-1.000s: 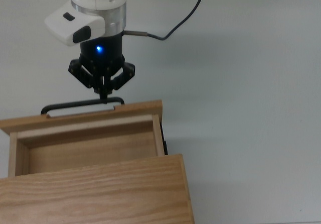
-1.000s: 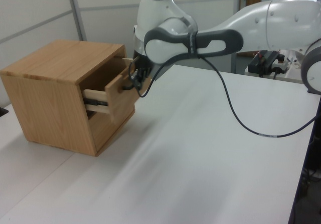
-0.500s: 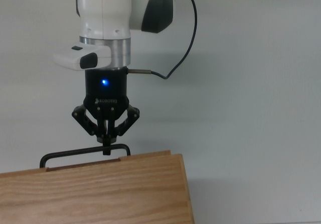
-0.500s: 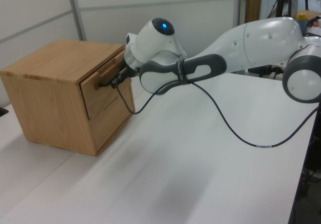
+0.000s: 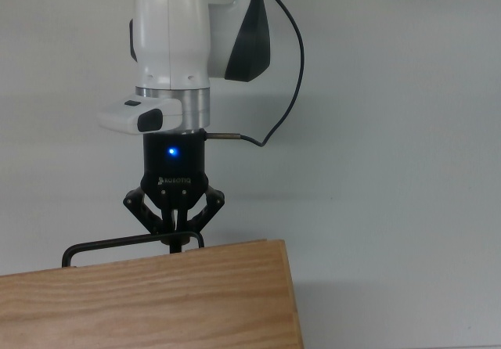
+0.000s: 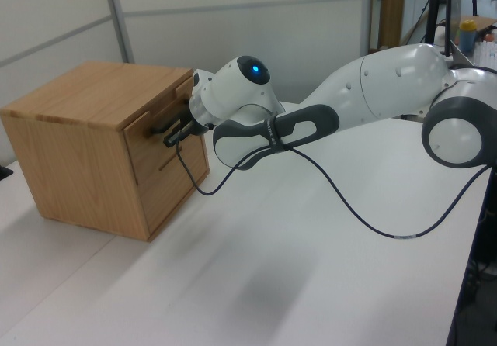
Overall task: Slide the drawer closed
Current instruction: 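Push the drawer front with the gripper into the cabinet, then lift the gripper up and away from the closed drawer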
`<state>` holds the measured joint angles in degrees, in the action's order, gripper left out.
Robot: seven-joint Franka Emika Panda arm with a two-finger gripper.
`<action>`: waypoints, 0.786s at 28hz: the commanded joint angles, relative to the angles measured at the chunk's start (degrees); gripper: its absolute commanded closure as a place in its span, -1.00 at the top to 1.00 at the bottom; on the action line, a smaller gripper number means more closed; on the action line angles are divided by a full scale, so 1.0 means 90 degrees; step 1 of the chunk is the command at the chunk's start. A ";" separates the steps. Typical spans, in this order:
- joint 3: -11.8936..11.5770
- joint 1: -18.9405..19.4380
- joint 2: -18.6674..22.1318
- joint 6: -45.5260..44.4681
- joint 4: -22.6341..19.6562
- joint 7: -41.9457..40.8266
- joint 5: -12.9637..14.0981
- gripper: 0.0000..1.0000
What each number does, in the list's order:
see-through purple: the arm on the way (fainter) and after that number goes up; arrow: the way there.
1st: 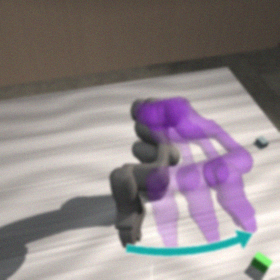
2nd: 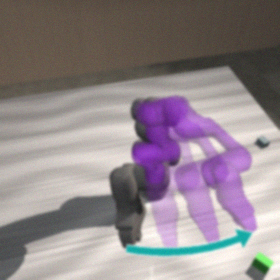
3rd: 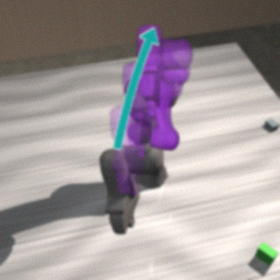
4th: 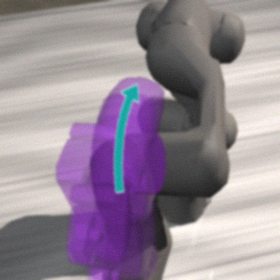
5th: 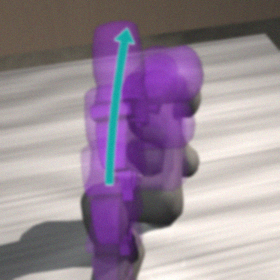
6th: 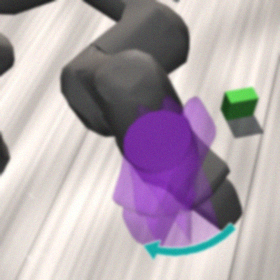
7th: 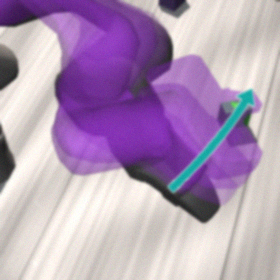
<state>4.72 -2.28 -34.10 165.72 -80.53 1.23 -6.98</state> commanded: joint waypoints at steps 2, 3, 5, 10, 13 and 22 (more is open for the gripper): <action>0.0003 0.0058 0.0234 -0.0325 0.0012 -0.0117 -0.0025 -1.00; 0.0012 0.0058 0.0302 -0.0530 0.0012 -0.0117 -0.0016 -1.00; 0.0012 0.0058 0.0516 -0.1163 0.0128 -0.0117 0.0033 -1.00; 0.0012 0.0058 0.0946 -0.2588 0.0246 -0.0117 0.0033 -1.00; 0.0012 0.0068 0.1210 -0.3323 0.0246 -0.0117 0.0024 -1.00; 0.0012 0.0087 0.1865 -0.6486 0.0578 -0.0322 0.0033 -1.00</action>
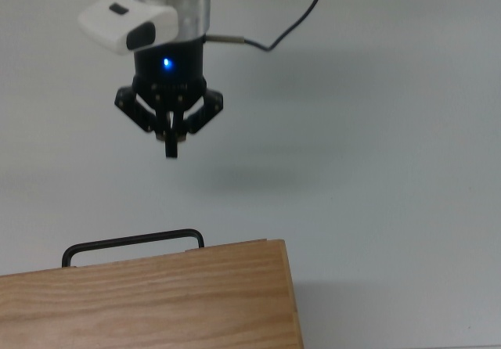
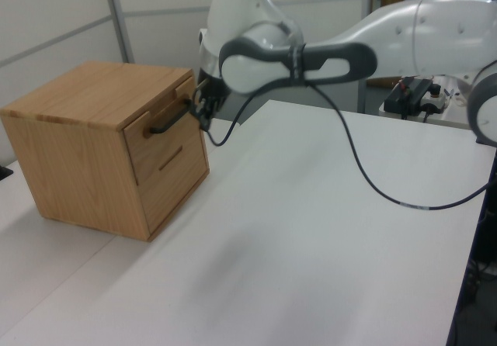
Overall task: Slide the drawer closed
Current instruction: 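Lift the gripper up and away from the closed drawer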
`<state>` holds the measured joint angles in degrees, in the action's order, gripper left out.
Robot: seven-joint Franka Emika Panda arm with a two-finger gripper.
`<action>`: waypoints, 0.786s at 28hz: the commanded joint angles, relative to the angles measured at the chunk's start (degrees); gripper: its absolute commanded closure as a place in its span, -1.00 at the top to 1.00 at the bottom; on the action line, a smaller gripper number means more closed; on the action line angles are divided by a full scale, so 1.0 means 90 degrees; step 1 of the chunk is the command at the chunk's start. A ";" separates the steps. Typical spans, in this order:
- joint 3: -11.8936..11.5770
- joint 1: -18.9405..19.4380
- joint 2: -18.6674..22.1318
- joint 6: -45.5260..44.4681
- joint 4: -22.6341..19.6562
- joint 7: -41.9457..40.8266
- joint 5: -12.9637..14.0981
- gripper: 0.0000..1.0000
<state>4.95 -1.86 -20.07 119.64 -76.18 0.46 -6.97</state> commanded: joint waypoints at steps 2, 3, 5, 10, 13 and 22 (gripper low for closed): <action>-0.0003 0.0040 0.0355 -0.1952 0.0153 -0.0295 0.0032 -1.00; 0.0007 0.0030 0.0365 -0.2255 0.0192 -0.0354 0.0042 -1.00; 0.0007 0.0040 0.0462 -0.2966 0.0406 -0.0480 0.0042 -1.00; 0.0007 0.0040 0.0648 -0.4139 0.0651 -0.0607 0.0110 -1.00; -0.0003 0.0030 0.0814 -0.4639 0.0652 -0.0919 0.0091 -1.00; -0.0022 0.0021 0.1390 -0.6641 0.0739 -0.2042 -0.0192 -1.00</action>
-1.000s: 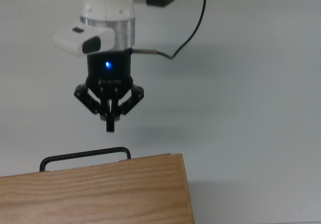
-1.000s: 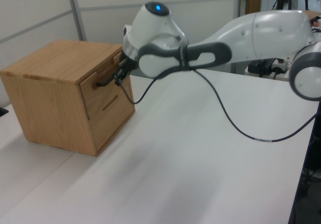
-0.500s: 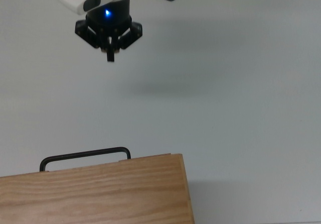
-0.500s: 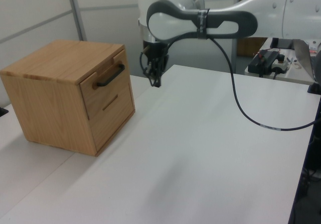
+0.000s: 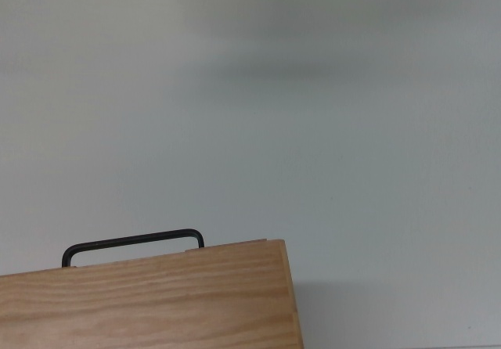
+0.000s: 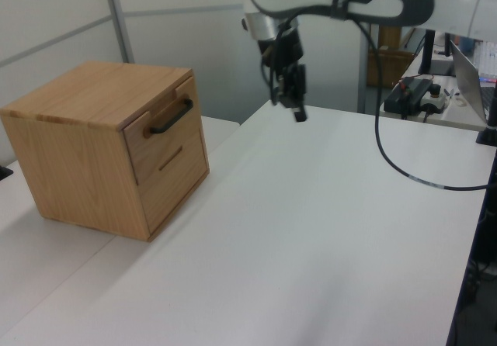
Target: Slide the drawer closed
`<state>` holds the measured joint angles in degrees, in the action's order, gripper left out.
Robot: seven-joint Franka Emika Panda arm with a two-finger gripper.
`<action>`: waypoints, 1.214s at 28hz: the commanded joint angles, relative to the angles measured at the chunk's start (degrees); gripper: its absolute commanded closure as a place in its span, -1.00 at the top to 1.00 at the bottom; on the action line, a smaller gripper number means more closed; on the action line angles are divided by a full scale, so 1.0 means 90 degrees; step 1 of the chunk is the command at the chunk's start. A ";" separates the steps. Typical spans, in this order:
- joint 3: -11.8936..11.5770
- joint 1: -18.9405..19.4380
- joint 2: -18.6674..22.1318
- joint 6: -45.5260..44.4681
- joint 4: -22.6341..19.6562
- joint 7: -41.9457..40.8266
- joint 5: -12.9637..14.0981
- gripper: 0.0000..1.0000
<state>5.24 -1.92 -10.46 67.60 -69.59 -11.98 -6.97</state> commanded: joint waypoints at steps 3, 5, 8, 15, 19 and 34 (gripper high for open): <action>-0.0064 0.0028 0.0391 -0.1279 0.0046 -0.0866 -0.0339 -1.00; -0.0064 0.0028 0.0400 -0.1475 0.0046 -0.0837 -0.0359 -1.00; -0.0074 0.0018 0.0400 -0.1505 0.0037 -0.0798 -0.0359 -1.00; -0.0133 -0.0021 0.0293 -0.1427 0.0007 -0.0389 -0.0407 0.10; -0.0133 -0.0040 0.0293 -0.1408 -0.0002 0.0119 -0.0427 1.00; -0.0045 -0.0031 0.0312 -0.0493 -0.0022 0.0558 -0.0339 1.00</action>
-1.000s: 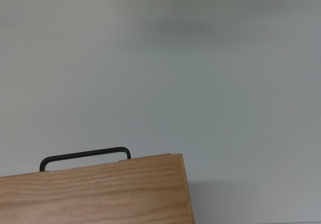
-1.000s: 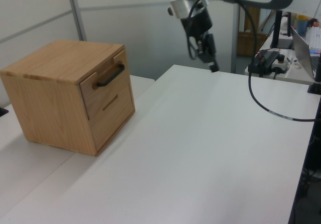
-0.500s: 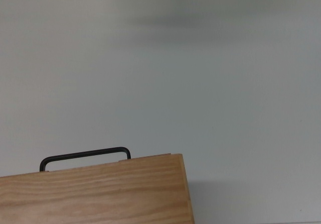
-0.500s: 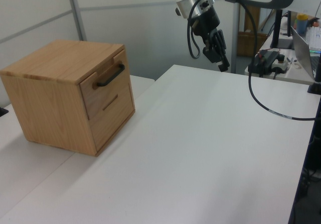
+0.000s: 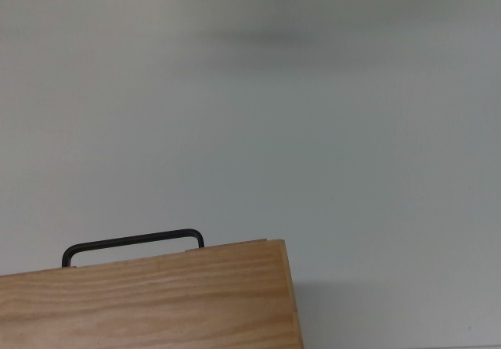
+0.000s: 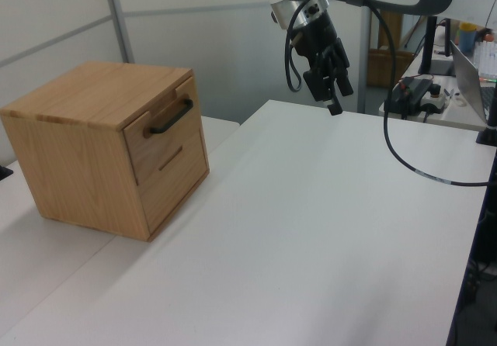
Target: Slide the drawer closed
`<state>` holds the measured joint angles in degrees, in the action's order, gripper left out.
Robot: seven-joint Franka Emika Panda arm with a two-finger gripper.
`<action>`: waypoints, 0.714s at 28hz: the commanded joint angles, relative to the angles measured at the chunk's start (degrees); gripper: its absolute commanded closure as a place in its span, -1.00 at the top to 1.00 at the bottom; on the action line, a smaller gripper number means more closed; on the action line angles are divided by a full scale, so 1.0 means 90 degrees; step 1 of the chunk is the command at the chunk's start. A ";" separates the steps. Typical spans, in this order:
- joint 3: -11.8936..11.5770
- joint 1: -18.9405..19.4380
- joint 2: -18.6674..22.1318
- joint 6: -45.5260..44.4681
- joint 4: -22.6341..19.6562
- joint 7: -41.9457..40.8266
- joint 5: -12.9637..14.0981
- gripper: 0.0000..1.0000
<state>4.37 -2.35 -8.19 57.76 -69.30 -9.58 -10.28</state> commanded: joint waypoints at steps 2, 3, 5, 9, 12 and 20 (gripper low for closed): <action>0.0062 0.0026 0.0051 0.0925 -0.0054 0.0506 0.0097 1.00; 0.0062 0.0026 0.0051 0.1110 -0.0064 0.0614 0.0146 1.00; 0.0062 0.0046 0.0051 0.1646 -0.0102 0.0906 0.0331 1.00; 0.0052 0.0046 0.0051 0.2029 -0.0113 0.1064 0.0488 1.00; 0.0052 0.0056 0.0041 0.2098 -0.0161 0.1064 0.0508 1.00; 0.0052 0.0056 0.0071 0.2059 -0.0200 0.1015 0.0547 1.00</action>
<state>4.80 -1.97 -8.39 75.03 -69.68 -1.28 -6.67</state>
